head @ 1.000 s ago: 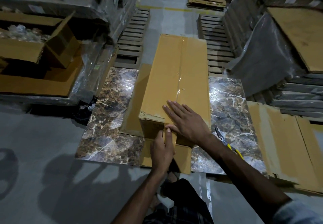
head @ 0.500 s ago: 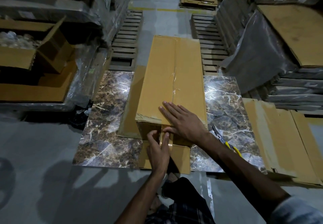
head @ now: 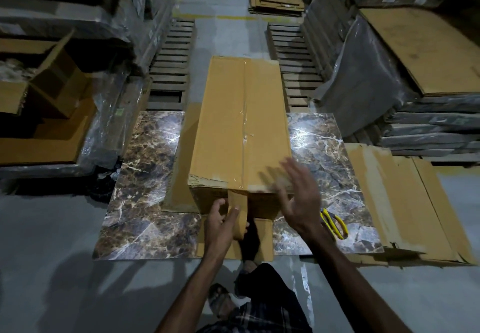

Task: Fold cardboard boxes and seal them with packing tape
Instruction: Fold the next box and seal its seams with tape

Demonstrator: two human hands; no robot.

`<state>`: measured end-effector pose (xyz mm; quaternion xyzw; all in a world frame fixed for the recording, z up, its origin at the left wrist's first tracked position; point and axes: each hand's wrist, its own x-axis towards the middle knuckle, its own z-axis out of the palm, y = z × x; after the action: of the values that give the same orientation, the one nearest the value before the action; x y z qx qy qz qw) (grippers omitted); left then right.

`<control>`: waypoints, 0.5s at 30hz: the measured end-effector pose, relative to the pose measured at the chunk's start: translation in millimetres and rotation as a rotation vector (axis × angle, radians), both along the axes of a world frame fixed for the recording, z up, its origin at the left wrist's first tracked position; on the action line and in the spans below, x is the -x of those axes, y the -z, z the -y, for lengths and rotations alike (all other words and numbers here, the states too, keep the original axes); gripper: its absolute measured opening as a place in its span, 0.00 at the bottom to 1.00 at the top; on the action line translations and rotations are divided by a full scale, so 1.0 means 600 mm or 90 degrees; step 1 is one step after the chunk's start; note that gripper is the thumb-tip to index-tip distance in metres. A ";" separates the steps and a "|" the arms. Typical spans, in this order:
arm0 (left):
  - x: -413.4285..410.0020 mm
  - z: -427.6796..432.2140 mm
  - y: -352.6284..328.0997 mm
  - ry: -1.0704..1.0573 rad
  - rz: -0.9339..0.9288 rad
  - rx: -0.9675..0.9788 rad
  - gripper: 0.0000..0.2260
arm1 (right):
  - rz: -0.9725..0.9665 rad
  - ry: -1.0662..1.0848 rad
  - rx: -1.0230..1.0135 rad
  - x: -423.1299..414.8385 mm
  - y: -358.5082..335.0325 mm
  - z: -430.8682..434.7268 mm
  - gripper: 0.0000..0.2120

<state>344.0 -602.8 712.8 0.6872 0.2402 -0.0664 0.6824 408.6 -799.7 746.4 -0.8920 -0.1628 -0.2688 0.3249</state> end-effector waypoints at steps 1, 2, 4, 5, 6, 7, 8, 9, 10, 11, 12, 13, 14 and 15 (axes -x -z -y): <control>-0.002 -0.002 -0.001 -0.007 -0.005 0.032 0.12 | -0.040 0.104 -0.095 0.014 0.015 0.022 0.21; -0.005 -0.006 0.005 -0.012 -0.015 0.043 0.13 | -0.097 0.203 -0.147 0.021 0.039 0.047 0.18; -0.011 -0.012 0.018 -0.008 -0.038 0.060 0.19 | -0.281 0.335 -0.133 0.026 0.108 0.110 0.19; -0.014 -0.018 0.030 -0.001 -0.047 0.071 0.22 | -0.400 0.369 -0.092 0.028 0.142 0.141 0.21; -0.018 -0.024 0.048 0.012 -0.048 0.077 0.22 | -0.505 0.386 -0.043 0.029 0.176 0.172 0.23; -0.021 -0.028 0.065 0.021 -0.058 0.083 0.20 | -0.574 0.390 0.001 0.032 0.202 0.194 0.24; -0.022 -0.027 0.063 0.035 -0.057 0.083 0.19 | -0.603 0.383 0.047 0.034 0.224 0.211 0.23; -0.026 -0.033 0.083 0.042 -0.061 0.082 0.18 | -0.612 0.373 0.098 0.033 0.237 0.223 0.21; -0.026 -0.031 0.064 0.052 -0.068 0.074 0.18 | -0.610 0.370 0.149 0.033 0.242 0.229 0.19; -0.025 -0.031 0.043 0.059 -0.069 0.070 0.18 | -0.602 0.378 0.182 0.034 0.243 0.233 0.19; -0.026 -0.032 0.038 0.065 -0.062 0.073 0.17 | -0.588 0.394 0.197 0.035 0.241 0.235 0.20; -0.025 -0.030 0.027 0.068 -0.057 0.091 0.15 | -0.572 0.407 0.201 0.039 0.243 0.237 0.21; -0.024 -0.028 0.022 0.063 -0.054 0.101 0.12 | -0.557 0.413 0.195 0.044 0.247 0.239 0.20; -0.022 -0.026 0.017 0.056 -0.049 0.110 0.10 | -0.547 0.413 0.184 0.049 0.254 0.242 0.19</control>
<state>357.4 -587.4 702.4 0.6328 0.2289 -0.1431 0.7258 379.3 -945.1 593.9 -0.9612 0.2320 0.0582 0.1374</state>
